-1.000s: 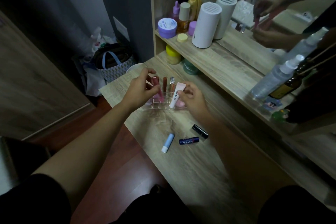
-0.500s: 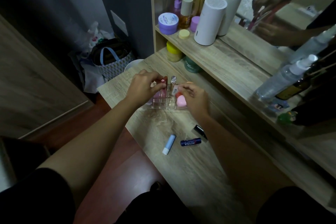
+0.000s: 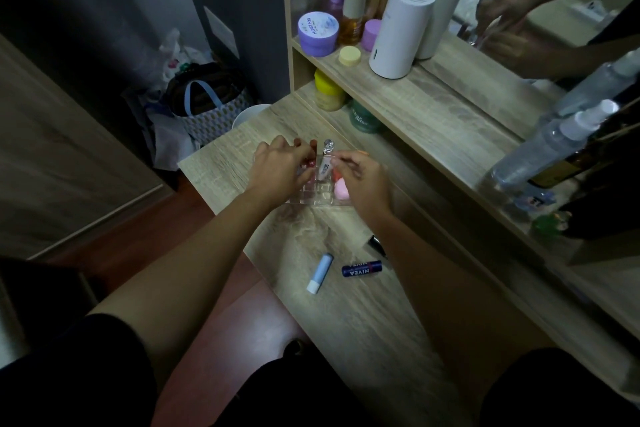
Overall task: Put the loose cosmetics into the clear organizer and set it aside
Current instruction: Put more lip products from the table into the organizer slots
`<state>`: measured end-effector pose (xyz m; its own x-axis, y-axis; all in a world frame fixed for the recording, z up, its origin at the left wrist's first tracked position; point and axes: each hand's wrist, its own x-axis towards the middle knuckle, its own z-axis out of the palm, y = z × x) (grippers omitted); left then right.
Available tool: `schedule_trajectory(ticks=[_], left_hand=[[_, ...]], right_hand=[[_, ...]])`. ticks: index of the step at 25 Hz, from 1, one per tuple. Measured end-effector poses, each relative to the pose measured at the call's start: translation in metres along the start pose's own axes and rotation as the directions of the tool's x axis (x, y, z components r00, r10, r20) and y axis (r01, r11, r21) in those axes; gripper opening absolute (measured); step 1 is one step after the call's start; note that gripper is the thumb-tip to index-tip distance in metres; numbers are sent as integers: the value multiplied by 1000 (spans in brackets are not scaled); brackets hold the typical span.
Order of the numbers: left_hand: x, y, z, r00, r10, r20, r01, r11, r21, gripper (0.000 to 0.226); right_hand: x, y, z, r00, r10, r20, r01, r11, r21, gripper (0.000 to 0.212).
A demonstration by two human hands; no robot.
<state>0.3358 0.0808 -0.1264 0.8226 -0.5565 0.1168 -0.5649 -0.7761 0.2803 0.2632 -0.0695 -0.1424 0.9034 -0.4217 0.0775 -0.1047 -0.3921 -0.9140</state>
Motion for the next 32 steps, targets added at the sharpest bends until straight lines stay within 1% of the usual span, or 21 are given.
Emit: schedule_trajectory(ticks=[2,5,9,11,14,17,20,23,25,26,27,29,30,32], left_hand=[[1,0,-1,1000,22,3,-22,998,60,27],[3,-2,0,999,23,33,-27,991,133,34],[7,-2,1,999,8,35,-12,992,124,34],[7,-1,1,1000,2,28,-5,993,118,34],[8,0,0,1000,0,24,-2,995,101,34],[6,2,-3,1000,6,16,-8,997,81,37],[1,3,-9,1000,20,-24,-19,999,29,38],[-14,4,-13,996,29,-80,-38,993,-114,29],[-32,8,-12,993,31,-115,-56,973,-225,21],[-43,10,-9,994,27,-105,-55,961,-272,19],[-54,13,-5,998,28,-62,-46,950,-309,17],[-76,21,5,993,41,110,-2,943,-334,17],[-87,26,12,975,41,220,32,949,-315,18],[-103,34,23,913,10,408,103,962,-254,26]], right_hand=[[-1,3,0,1000,-17,-11,16,999,-40,17],[-5,11,0,999,-45,11,46,990,-131,17],[-5,17,5,997,-71,42,79,976,-204,18],[-3,17,8,998,-60,37,67,972,-225,21],[-1,18,9,999,5,40,3,981,-195,24],[-1,18,4,996,1,84,15,983,-183,28],[-2,16,-5,996,-7,91,22,986,-168,27],[-8,16,-17,995,-23,92,40,981,-189,23],[-17,17,-27,988,-28,149,66,964,-258,20],[-23,18,-32,976,-39,214,104,947,-304,19],[-29,20,-36,952,-44,301,155,922,-355,19],[-43,22,-45,870,18,493,247,849,-467,20],[-51,22,-48,819,77,568,281,810,-514,23],[-65,24,-53,717,183,673,366,722,-587,33]])
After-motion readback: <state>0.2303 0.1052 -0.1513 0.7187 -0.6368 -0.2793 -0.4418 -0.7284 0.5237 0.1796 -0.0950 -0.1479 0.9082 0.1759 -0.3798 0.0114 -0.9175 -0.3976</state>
